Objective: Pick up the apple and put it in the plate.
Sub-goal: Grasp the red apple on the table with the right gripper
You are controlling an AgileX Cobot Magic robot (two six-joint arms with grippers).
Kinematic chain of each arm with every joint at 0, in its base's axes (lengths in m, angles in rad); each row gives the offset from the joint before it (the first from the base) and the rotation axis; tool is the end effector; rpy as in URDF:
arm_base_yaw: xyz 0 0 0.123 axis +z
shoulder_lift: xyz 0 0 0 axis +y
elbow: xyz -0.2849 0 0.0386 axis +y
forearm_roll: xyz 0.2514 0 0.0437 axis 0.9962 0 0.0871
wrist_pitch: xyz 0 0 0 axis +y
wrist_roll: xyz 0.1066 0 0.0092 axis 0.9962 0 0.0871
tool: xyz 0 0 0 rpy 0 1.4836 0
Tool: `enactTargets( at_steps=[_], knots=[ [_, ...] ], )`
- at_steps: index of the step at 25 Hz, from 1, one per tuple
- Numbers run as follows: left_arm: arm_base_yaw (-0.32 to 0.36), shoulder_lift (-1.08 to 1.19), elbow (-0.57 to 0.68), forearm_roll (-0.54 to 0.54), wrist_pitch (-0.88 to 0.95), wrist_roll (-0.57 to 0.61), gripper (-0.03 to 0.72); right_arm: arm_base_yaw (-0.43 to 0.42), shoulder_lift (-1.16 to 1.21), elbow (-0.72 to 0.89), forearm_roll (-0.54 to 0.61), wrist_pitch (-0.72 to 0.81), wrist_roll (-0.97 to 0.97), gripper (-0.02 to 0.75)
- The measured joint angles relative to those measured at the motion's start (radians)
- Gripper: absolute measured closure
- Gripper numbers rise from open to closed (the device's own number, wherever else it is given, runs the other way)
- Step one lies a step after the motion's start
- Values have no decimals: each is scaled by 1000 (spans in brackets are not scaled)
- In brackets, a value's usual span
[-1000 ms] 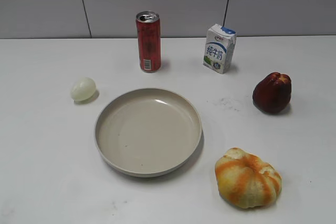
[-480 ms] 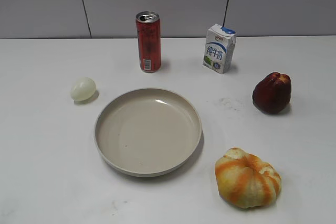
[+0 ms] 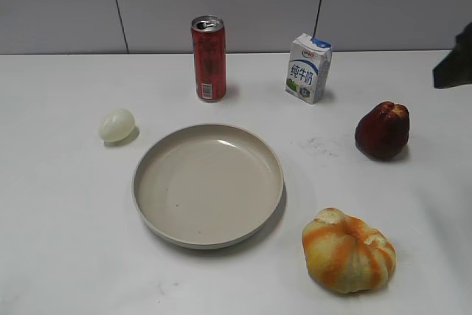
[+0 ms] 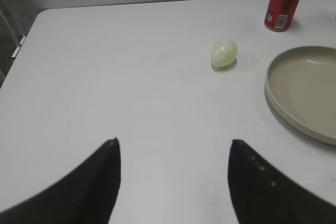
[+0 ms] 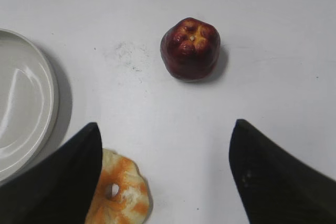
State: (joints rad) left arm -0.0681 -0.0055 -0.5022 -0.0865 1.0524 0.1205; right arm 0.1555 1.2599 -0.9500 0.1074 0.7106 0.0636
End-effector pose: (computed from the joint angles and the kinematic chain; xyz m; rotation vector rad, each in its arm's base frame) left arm 0.0085 -0.0086 0.2734 0.1947 2.0166 -0.0701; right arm 0.2617 0.0486 0.2853 -0.0421 2.5103 0.2115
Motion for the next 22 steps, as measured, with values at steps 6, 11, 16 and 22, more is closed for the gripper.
enactTargets(
  at_steps=[6, 11, 16, 22],
  knots=[
    [0, 0, 0, 0, 0, 0, 197, -27, 361, -274, 2, 125, -1, 143],
    [0, 0, 0, 0, 0, 0, 197, -57, 602, -494, 3, 252, -15, 144],
    [0, 0, 0, 0, 0, 0, 197, -62, 764, -610, 9, 312, -24, 144],
    [0, 0, 0, 0, 0, 0, 197, -62, 871, -628, 13, 328, -28, 143]
  ],
)
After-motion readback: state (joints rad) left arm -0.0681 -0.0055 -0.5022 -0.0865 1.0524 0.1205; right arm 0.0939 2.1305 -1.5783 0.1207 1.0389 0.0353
